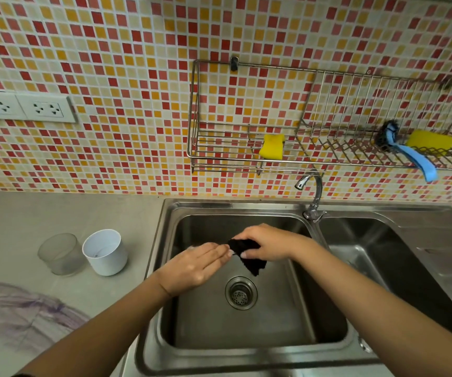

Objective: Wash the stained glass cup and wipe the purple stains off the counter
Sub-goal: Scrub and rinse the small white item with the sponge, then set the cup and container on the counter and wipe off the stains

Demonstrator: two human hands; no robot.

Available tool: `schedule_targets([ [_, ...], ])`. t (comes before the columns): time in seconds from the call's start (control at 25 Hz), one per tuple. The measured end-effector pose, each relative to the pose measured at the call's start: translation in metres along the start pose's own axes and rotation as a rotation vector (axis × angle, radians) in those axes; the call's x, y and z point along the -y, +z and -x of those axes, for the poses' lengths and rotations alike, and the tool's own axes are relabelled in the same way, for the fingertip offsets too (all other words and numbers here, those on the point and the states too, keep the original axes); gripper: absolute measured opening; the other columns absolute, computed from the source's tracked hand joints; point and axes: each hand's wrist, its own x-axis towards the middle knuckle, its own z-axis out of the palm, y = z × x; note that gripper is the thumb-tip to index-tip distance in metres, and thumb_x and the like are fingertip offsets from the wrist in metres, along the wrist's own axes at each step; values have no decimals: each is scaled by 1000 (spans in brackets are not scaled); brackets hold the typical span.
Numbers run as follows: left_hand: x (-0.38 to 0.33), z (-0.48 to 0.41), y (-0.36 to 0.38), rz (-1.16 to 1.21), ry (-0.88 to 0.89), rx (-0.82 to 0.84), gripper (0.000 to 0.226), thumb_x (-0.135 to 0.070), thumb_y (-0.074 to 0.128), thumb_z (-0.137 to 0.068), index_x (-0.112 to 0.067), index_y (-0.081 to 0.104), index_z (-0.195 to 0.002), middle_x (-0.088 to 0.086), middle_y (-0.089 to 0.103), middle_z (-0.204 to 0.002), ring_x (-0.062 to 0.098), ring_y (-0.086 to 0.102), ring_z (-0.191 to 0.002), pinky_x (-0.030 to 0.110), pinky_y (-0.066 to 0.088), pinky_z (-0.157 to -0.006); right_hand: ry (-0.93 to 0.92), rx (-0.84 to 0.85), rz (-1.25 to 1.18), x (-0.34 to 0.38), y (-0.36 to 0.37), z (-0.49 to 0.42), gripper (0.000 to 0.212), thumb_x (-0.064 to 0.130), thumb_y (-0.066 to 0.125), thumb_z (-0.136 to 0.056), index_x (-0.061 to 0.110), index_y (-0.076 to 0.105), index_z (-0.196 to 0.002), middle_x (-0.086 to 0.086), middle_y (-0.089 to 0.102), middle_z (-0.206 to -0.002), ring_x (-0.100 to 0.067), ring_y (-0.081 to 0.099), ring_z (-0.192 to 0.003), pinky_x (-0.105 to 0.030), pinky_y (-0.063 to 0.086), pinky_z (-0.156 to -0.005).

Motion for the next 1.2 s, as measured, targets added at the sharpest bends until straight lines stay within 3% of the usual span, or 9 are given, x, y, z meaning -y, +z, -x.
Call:
schedule_targets([
  [0.24,-2,-3,-4,-56,-217,-197,24,-1,60,-83,5,68,-105,19,71,-102,25,70,-92,33,48,-94,137,-193,328,-5,-37,-8,35,16,59,-89,21,57,-124,-4,60,-116,-23,51,-111,-37,42,-97],
  [0.4,-5,-23,-19,415,-843,-381,18,0,72,-77,-10,72,-92,7,73,-87,8,68,-77,12,52,-76,-13,-675,37,17,-92,-4,46,43,66,-78,32,57,-122,5,63,-115,-14,56,-103,-30,45,-81],
  [0.48,0,-37,-25,770,-1206,-495,23,-8,70,-80,-31,69,-79,-5,73,-79,5,67,-75,14,53,-67,-57,-895,-10,25,-119,-17,52,58,59,-73,34,56,-119,6,62,-114,-13,53,-98,-31,45,-75],
  [0.56,7,-47,-27,974,-1412,-587,21,-14,69,-81,-34,65,-73,-8,71,-79,5,67,-76,17,54,-64,3,-954,-17,22,-140,-45,53,55,53,-82,26,49,-126,-3,56,-120,-20,53,-102,-34,43,-78],
  [0.68,11,-54,-28,989,-1402,-584,20,-17,69,-81,-35,63,-74,-5,71,-81,9,68,-77,22,54,-64,229,-779,-135,4,-159,-98,52,46,37,-96,13,32,-136,-17,48,-129,-35,52,-112,-40,45,-85],
  [0.8,8,-53,-26,951,-1379,-581,18,-18,69,-80,-35,63,-77,-9,70,-82,6,67,-77,16,53,-64,302,-666,-208,-12,-152,-138,57,49,30,-97,7,31,-136,-22,45,-133,-39,48,-117,-44,43,-94],
  [1.0,1,-45,-22,938,-1475,-636,10,-19,69,-78,-26,62,-77,-4,72,-83,8,68,-79,19,53,-65,451,-338,123,-26,-144,-158,65,61,20,-93,22,21,-146,-18,10,-155,-40,10,-141,-52,15,-114],
  [1.08,-2,-42,-21,1031,-1533,-687,10,-18,69,-76,-19,59,-79,0,72,-87,15,69,-86,26,56,-73,464,-372,231,-19,-149,-151,66,63,20,-92,25,23,-145,-16,6,-156,-40,6,-141,-53,11,-112],
  [1.2,0,-29,-24,1108,-1608,-765,8,-12,67,-80,-12,58,-82,4,72,-84,22,69,-86,28,57,-72,227,-810,182,12,-144,-136,56,56,31,-93,16,49,-129,-18,39,-139,-39,31,-128,-50,29,-103],
])
